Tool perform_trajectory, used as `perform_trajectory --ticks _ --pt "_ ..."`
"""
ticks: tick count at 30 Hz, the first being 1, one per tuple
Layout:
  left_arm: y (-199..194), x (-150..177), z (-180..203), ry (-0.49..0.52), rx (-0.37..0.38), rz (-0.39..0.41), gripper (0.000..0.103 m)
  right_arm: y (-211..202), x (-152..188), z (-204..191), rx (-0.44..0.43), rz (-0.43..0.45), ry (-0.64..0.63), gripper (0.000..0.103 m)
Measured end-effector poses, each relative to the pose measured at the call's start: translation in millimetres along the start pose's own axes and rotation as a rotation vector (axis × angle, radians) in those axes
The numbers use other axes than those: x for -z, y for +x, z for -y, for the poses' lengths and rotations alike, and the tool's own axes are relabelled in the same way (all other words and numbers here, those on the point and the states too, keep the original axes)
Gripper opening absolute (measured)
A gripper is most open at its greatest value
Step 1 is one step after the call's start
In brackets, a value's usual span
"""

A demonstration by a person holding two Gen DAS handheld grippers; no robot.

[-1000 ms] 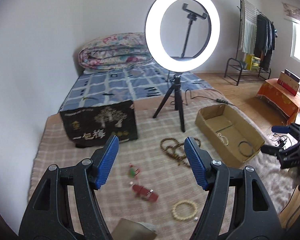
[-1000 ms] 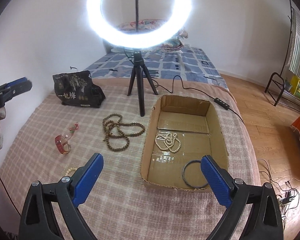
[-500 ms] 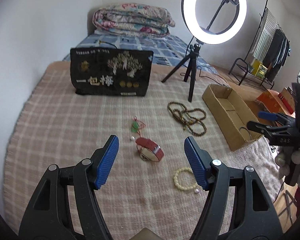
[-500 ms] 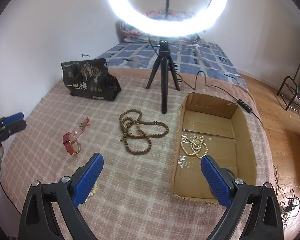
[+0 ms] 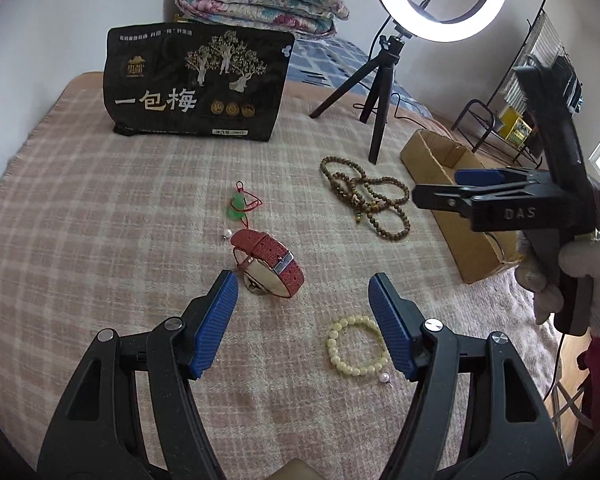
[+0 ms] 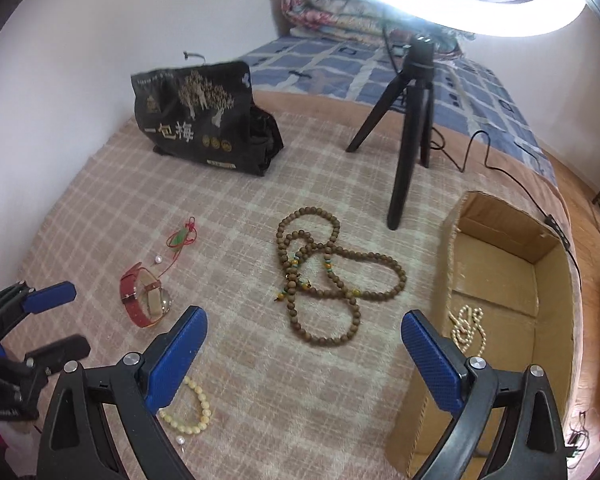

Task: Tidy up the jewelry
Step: 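Grasp the red-strap watch with the left tool while the right tool grips the wooden beads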

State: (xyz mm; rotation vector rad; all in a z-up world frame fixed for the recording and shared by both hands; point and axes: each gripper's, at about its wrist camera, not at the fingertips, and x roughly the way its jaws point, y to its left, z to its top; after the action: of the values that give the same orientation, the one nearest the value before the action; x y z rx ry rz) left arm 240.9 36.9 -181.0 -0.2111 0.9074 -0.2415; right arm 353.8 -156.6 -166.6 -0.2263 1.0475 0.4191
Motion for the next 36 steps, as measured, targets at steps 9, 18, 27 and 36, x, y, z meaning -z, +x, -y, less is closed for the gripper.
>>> perform_trajectory --ticks 9,18,27,36 --pt "25 -2 -9 -0.049 0.001 -0.020 0.062 54 -24 8 -0.034 -0.108 0.069 0.093" --pt "49 -10 -16 -0.122 0.025 -0.045 0.062 92 -41 14 -0.045 -0.179 0.104 0.090" --pt "62 -14 -15 -0.125 0.009 -0.058 0.054 124 -43 14 -0.033 -0.228 0.103 0.079" --pt "73 -13 -21 -0.135 -0.010 -0.078 0.030 137 -46 14 0.001 -0.220 0.095 0.046"
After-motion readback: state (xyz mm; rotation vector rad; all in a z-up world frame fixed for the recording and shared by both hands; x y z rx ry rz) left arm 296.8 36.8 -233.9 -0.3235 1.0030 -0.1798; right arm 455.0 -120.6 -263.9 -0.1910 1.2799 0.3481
